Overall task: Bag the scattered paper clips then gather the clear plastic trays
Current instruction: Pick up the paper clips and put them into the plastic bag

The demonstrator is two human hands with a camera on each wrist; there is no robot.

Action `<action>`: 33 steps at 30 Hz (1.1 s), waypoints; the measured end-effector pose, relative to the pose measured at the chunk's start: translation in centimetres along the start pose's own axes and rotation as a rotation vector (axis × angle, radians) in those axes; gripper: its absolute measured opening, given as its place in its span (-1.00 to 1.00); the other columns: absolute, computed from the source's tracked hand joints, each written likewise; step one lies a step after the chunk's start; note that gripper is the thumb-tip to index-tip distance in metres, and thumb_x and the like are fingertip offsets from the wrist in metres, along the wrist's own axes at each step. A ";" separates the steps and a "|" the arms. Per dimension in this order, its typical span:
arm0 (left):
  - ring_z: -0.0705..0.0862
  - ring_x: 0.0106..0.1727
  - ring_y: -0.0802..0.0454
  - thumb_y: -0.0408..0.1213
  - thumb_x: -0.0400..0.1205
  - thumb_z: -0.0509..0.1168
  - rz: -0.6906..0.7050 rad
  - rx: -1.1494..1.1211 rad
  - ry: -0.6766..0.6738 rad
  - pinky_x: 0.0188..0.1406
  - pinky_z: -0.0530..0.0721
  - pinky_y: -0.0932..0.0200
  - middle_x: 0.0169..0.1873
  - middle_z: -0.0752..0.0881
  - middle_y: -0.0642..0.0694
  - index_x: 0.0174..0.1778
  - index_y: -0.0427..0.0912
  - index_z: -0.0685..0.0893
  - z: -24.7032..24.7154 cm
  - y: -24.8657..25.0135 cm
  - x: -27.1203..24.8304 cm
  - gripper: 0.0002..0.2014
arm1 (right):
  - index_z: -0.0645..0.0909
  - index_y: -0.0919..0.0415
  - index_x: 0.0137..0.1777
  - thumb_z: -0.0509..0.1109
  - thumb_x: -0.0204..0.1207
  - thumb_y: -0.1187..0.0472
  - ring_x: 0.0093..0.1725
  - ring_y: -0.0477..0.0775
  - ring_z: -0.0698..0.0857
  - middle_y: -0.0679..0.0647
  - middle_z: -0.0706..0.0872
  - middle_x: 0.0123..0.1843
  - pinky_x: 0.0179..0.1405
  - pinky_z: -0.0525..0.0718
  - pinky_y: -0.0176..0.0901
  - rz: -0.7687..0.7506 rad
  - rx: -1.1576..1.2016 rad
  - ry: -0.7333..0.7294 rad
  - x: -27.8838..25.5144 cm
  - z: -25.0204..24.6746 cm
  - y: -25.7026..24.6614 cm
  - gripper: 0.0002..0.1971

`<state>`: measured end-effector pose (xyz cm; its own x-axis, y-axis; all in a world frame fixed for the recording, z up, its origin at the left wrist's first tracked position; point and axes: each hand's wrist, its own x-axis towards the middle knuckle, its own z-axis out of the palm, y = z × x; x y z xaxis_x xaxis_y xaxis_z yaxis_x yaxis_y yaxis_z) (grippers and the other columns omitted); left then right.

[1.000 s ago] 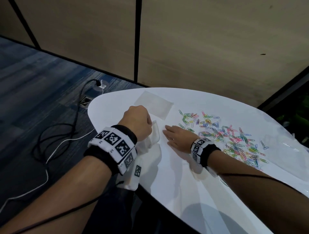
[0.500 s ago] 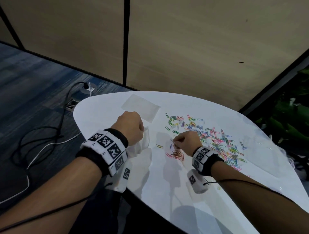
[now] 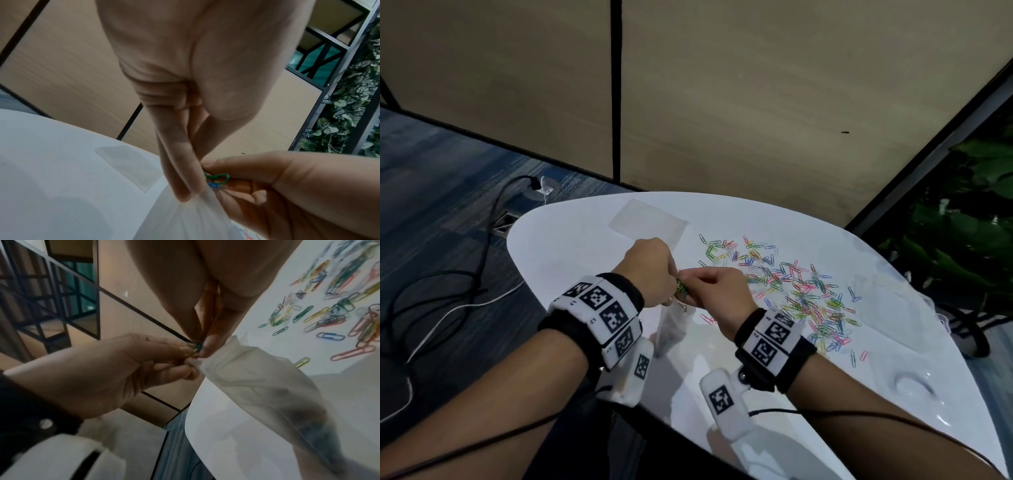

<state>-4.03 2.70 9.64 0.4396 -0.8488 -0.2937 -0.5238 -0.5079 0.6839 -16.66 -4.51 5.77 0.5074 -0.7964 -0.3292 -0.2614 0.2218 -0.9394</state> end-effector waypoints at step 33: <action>0.85 -0.40 0.00 -0.47 0.60 0.29 -0.043 0.031 0.103 -0.12 0.86 0.07 -0.35 0.85 -0.20 -0.21 -0.29 0.84 -1.4 -1.3 0.7 -0.80 | 0.07 -0.03 0.69 0.16 0.70 0.26 0.65 0.41 0.21 0.11 0.13 0.73 0.48 0.42 0.37 -0.463 -1.643 -0.277 8.3 -10.2 11.8 -0.40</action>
<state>-2.01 2.97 9.45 0.5341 -0.8073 -0.2508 -0.5247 -0.5492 0.6504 -23.90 -14.26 -7.12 0.8449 -0.4714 -0.2530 -0.4725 -0.8793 0.0603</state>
